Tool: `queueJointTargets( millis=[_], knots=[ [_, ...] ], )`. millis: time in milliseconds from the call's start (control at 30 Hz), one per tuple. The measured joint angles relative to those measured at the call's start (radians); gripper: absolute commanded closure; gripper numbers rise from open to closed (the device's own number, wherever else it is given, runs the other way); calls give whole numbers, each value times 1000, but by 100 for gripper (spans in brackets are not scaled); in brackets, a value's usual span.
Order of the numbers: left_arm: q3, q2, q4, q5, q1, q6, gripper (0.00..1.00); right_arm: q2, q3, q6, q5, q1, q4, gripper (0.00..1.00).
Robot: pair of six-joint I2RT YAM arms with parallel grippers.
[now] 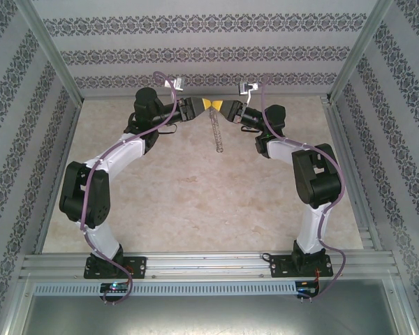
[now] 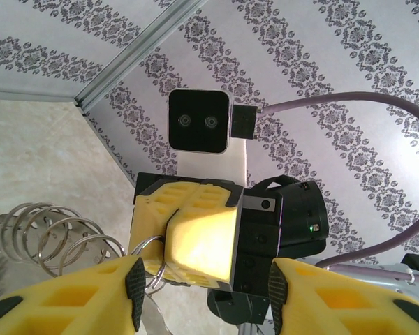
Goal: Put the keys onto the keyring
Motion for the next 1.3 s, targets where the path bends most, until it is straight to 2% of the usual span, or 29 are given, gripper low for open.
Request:
queueJointTargets(
  millis=[200,433,700,800,1167,1300],
  knots=[
    [0,8,0,4,0,0,49,0,0,0,-3,0,0,100],
    [0,10,-11,0,0,26,38,0,0,0,-3,0,0,100],
    [0,10,-20,-1,0,33,37,0,0,0,-3,0,6,100],
    [0,10,-20,-1,-1,33,39,0,0,0,-3,0,6,100],
    [0,10,-17,4,-5,26,61,0,0,0,-5,0,14,100],
    [0,12,-3,15,-6,24,61,0,6,2,-10,0,17,100]
  ],
)
